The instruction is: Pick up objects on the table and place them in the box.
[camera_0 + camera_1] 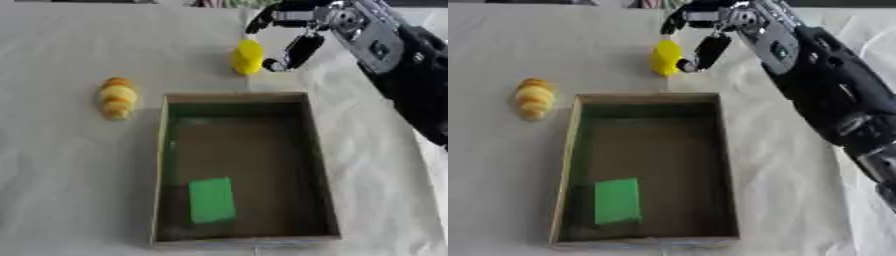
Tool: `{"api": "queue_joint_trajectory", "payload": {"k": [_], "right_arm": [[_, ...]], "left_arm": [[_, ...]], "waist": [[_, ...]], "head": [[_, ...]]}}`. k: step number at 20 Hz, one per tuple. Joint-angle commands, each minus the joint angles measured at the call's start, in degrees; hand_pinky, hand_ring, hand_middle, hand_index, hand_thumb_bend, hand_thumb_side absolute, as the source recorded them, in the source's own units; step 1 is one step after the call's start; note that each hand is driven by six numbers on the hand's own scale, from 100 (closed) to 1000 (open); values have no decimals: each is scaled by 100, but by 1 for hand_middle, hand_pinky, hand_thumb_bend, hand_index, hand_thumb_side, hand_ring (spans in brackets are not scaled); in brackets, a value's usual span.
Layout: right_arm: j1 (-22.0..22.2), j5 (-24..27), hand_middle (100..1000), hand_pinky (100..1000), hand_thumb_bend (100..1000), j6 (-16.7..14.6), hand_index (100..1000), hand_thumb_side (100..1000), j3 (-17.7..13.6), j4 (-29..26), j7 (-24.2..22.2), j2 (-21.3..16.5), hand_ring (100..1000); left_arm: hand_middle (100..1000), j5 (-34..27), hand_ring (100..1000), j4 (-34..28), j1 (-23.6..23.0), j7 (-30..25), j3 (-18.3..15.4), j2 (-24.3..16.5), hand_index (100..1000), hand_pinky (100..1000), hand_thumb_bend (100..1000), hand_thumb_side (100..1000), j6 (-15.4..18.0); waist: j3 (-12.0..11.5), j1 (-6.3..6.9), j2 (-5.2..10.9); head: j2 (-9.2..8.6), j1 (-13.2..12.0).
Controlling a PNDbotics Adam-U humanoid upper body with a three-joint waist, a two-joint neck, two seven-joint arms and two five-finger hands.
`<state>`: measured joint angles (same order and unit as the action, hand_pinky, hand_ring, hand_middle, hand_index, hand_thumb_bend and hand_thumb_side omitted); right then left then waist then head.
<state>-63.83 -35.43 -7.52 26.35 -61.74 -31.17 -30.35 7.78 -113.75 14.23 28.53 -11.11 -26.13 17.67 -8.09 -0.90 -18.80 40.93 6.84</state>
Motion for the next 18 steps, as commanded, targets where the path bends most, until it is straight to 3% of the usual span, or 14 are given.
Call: {"api": "queue_joint_trajectory", "payload": {"k": [1, 5, 6, 7, 18], "right_arm": [[-160, -292, 866, 940, 331, -78, 937, 161, -145, 79, 139, -10, 942], [-192, -548, 882, 948, 402, -144, 961, 211, -202, 173, 211, 35, 954], [-198, -627, 875, 946, 369, -164, 957, 198, -218, 182, 222, 39, 950], [-200, -677, 871, 944, 392, -179, 957, 181, -245, 193, 251, 48, 949], [-270, -713, 845, 931, 244, 2, 929, 147, -455, 432, 735, 193, 933]], "left_arm": [[715, -34, 757, -84, 71, -39, 2, -67, 791, 754, 100, 433, 0], [715, -46, 756, -84, 90, -61, 8, -69, 790, 754, 100, 437, -1], [715, -49, 756, -84, 95, -62, 8, -68, 790, 754, 100, 438, -2], [715, -54, 756, -84, 100, -66, 10, -68, 790, 754, 100, 440, -2], [715, -80, 754, -84, 143, -110, 24, -42, 788, 754, 100, 454, -1]], "waist": [[-22, 7, 83], [-44, -8, 43], [-51, -12, 31], [-57, -16, 19], [-179, -60, -120]], "head": [[-78, 16], [-106, 31], [-116, 33], [-124, 34], [-242, 108]]}}
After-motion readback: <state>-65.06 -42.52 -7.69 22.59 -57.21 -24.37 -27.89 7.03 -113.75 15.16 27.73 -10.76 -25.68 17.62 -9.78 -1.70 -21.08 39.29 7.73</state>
